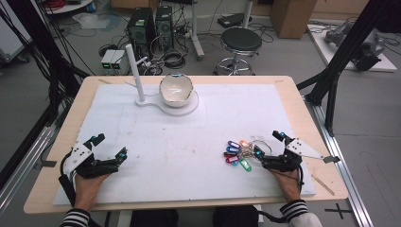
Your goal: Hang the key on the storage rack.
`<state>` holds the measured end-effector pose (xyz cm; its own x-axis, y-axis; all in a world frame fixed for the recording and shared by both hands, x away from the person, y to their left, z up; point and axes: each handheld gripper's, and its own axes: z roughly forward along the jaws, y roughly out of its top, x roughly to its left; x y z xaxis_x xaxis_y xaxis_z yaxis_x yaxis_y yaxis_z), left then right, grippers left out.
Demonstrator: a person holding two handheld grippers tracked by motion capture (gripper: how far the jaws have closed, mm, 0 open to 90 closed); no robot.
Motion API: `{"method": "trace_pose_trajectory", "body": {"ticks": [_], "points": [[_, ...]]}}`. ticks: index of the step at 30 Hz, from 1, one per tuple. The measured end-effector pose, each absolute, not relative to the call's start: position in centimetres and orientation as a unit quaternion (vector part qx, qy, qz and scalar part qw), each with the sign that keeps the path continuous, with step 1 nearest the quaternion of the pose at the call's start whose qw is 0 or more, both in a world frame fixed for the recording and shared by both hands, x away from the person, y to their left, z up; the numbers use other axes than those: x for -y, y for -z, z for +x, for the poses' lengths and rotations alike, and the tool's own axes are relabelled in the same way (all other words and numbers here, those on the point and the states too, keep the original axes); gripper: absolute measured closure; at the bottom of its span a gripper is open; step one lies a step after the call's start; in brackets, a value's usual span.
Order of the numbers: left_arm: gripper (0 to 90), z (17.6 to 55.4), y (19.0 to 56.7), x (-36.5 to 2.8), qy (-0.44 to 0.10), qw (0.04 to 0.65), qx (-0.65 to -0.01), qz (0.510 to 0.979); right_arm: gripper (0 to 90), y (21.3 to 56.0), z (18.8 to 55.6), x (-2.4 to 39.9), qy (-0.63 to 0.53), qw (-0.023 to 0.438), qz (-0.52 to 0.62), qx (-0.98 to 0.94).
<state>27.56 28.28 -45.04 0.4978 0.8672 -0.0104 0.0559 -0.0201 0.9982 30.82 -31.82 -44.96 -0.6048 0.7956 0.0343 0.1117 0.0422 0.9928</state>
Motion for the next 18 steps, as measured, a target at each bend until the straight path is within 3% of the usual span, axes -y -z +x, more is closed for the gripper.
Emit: {"method": "trace_pose_trajectory", "body": {"ticks": [18], "points": [[1.7,27.43,45.09,-28.29,-0.344,0.599,-0.366,0.623,1.0,44.87,30.87,31.55,-0.589,0.289,0.365,-0.661]]}}
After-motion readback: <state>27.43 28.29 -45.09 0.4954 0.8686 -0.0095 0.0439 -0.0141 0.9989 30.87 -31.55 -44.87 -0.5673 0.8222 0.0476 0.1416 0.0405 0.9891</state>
